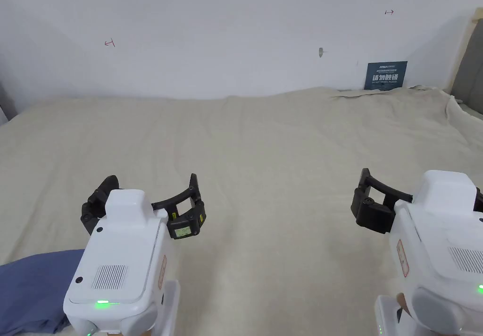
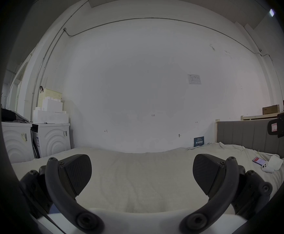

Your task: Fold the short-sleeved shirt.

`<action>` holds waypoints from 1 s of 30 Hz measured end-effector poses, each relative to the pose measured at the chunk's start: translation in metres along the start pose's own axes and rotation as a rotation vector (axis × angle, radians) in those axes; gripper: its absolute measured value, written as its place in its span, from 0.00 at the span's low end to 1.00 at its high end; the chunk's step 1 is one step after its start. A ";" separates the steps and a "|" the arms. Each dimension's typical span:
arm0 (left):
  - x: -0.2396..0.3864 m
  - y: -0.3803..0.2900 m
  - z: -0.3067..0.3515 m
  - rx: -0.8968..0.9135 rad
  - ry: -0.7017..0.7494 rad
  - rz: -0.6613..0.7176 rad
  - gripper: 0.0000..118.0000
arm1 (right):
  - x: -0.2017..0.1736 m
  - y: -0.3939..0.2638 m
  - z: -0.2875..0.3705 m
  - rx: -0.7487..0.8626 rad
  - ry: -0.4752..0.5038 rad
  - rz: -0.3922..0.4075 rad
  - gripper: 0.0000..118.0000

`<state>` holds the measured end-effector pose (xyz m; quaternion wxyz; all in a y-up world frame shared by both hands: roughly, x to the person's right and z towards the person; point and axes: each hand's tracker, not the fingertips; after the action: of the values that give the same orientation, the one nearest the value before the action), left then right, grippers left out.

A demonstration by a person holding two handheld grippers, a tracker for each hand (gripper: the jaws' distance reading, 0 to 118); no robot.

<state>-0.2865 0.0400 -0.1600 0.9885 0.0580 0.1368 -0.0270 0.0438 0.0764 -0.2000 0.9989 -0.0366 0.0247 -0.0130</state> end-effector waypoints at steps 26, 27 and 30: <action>-0.001 0.000 0.000 0.003 -0.004 -0.001 1.00 | -0.002 0.008 0.015 0.076 0.034 0.020 0.93; -0.001 0.000 0.000 0.002 -0.004 -0.002 1.00 | -0.003 0.008 0.015 0.076 0.035 0.019 0.93; -0.001 -0.001 0.000 0.000 -0.005 -0.001 1.00 | -0.003 0.009 0.015 0.078 0.034 0.021 0.93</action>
<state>-0.2871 0.0393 -0.1594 0.9888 0.0579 0.1344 -0.0278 0.0419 0.0860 -0.1858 0.9991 0.0026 0.0416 -0.0040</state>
